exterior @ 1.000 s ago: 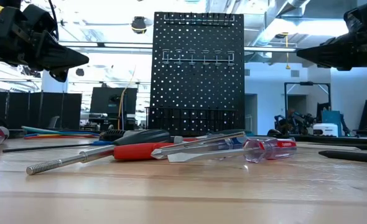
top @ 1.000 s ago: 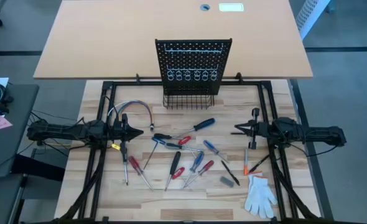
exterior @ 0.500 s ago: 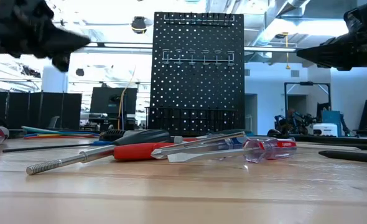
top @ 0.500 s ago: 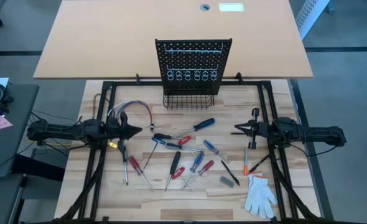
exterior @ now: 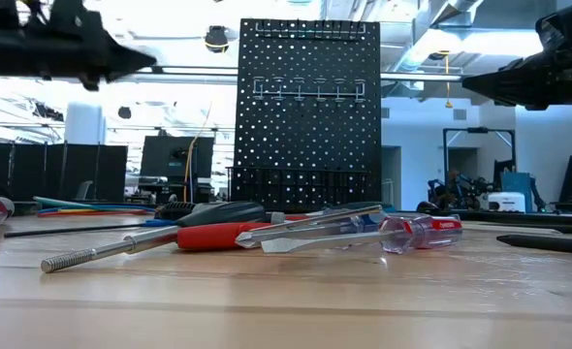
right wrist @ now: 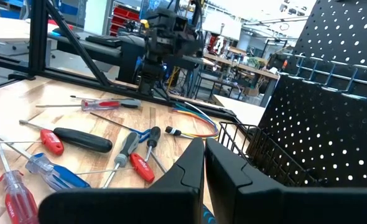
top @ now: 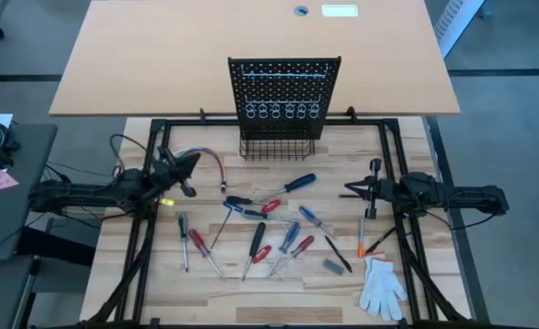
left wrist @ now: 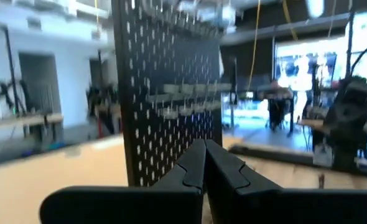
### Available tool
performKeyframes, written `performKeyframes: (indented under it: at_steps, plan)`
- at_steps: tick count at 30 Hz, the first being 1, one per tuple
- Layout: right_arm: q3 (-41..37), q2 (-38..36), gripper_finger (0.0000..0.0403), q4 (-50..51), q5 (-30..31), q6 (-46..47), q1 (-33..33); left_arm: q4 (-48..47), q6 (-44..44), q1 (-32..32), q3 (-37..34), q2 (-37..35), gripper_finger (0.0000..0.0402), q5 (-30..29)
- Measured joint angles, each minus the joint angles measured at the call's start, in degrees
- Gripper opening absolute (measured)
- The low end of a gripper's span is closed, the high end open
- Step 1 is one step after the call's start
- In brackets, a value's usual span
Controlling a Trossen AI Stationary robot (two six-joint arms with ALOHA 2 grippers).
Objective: Hang tools onto peg board
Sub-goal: Hang the top black screwdriver on the black peg board
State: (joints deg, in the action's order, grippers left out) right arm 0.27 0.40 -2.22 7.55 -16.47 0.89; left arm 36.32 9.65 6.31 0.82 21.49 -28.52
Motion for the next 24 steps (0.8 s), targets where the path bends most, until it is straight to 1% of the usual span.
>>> performKeyframes:
  at_steps: [4,7,10,12,17,20,24]
  plan:
    - [0.02,0.00,0.0022,0.00,0.02,0.02,0.01,0.05,-0.67,4.12,2.31,9.39,0.0000,8.82]
    - [0.02,0.00,0.0022,0.00,0.00,0.02,0.00,0.59,-0.68,5.42,5.43,16.48,0.0000,15.45]
    - [0.00,0.00,0.0022,0.00,0.02,0.00,0.00,0.32,-0.88,5.18,7.70,22.87,0.0000,18.29]
    - [0.02,0.02,0.0022,0.02,0.01,0.01,0.01,-1.62,-1.55,4.16,8.74,26.26,0.0000,20.25]
    - [0.00,0.00,0.0022,0.00,0.00,0.01,0.01,-3.17,-3.52,1.14,11.55,32.78,0.0000,20.79]
    - [0.02,0.00,0.0022,0.00,0.00,0.02,0.02,-2.67,-2.90,0.58,14.21,36.37,0.0002,20.79]
    - [0.01,0.02,0.0022,0.01,0.02,0.01,0.01,-1.85,0.23,0.63,19.58,43.07,0.0027,20.54]
